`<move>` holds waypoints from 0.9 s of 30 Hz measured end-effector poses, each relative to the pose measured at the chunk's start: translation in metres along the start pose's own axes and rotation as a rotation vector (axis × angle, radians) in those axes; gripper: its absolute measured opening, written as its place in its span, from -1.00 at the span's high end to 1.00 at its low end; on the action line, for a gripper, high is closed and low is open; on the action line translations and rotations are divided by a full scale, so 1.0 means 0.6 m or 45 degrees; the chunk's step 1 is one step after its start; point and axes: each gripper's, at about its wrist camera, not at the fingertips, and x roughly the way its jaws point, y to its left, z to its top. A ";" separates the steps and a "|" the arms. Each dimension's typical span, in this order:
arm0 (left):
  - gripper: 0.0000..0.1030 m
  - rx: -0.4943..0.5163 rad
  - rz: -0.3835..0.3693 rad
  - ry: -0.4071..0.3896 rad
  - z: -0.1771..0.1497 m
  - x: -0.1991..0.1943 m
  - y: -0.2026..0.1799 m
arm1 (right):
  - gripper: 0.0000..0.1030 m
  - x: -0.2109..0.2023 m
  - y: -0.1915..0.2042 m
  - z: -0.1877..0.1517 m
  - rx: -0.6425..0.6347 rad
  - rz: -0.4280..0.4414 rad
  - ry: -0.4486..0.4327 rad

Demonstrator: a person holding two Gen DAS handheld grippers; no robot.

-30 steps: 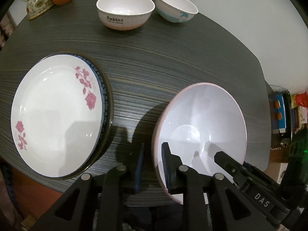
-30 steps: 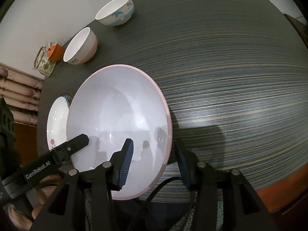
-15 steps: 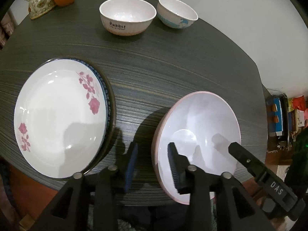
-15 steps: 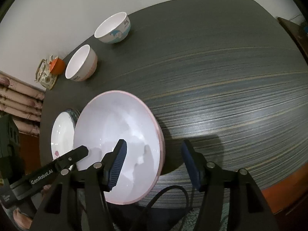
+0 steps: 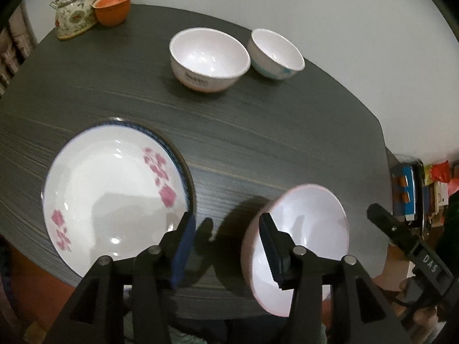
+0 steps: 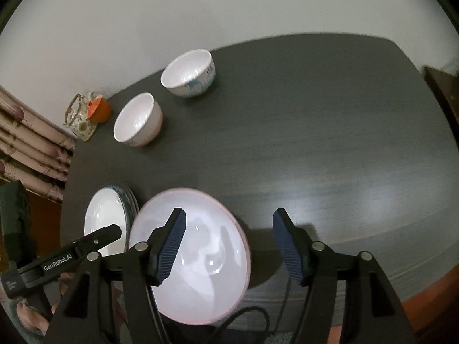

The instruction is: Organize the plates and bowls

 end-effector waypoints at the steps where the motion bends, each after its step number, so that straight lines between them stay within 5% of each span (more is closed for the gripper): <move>1: 0.08 -0.003 0.004 -0.006 0.005 -0.002 0.003 | -0.18 0.000 0.002 0.007 -0.007 -0.002 0.000; 11: 0.08 -0.086 0.058 -0.045 0.062 -0.015 0.051 | -0.19 0.032 0.035 0.060 -0.064 0.073 0.068; 27: 0.08 -0.189 0.078 -0.094 0.179 0.018 0.107 | -0.19 0.138 0.115 0.167 -0.268 0.045 0.190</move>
